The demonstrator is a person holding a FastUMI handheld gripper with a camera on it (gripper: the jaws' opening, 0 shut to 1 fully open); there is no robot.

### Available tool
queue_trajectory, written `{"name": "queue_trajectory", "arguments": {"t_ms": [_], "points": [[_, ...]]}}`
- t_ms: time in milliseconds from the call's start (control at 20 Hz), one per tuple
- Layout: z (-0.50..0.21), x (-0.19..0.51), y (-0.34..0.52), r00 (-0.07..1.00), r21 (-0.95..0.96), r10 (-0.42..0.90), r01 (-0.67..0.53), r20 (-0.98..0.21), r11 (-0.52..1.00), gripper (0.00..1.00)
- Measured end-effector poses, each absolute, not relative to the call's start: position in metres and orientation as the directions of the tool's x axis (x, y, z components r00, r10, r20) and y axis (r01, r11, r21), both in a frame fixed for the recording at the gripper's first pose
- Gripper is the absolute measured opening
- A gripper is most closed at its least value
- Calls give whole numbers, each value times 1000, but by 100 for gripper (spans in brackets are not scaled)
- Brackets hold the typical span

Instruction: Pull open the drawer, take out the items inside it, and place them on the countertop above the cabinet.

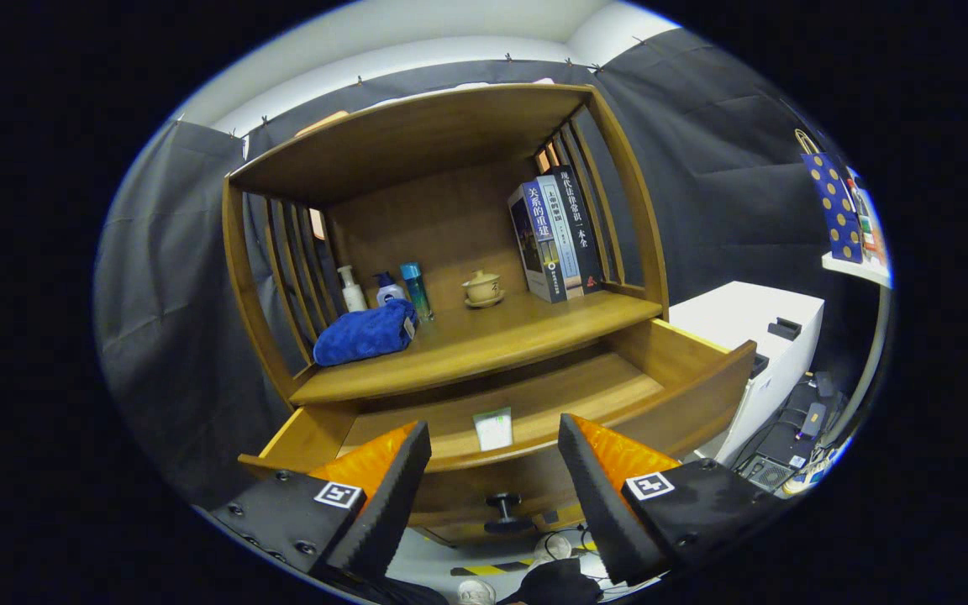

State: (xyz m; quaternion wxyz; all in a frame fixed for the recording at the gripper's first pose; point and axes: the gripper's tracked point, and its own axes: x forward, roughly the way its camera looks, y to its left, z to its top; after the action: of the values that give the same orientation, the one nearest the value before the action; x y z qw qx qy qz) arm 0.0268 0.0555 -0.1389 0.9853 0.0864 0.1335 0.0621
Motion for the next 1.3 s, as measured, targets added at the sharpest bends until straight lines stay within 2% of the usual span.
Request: {"name": "queue_trajectory", "arguments": {"t_ms": [200, 350, 700, 1000, 1300], "points": [[-131, 57, 68, 937, 200, 152, -91, -315, 976, 98], [-142, 76, 84, 882, 186, 187, -115, -432, 976, 99], [-183, 117, 110, 755, 78, 169, -155, -633, 985, 99], [-231, 133, 117, 622, -16, 93, -168, -777, 986, 99], [-262, 143, 113, 540, -93, 16, -175, -841, 980, 98]]}}
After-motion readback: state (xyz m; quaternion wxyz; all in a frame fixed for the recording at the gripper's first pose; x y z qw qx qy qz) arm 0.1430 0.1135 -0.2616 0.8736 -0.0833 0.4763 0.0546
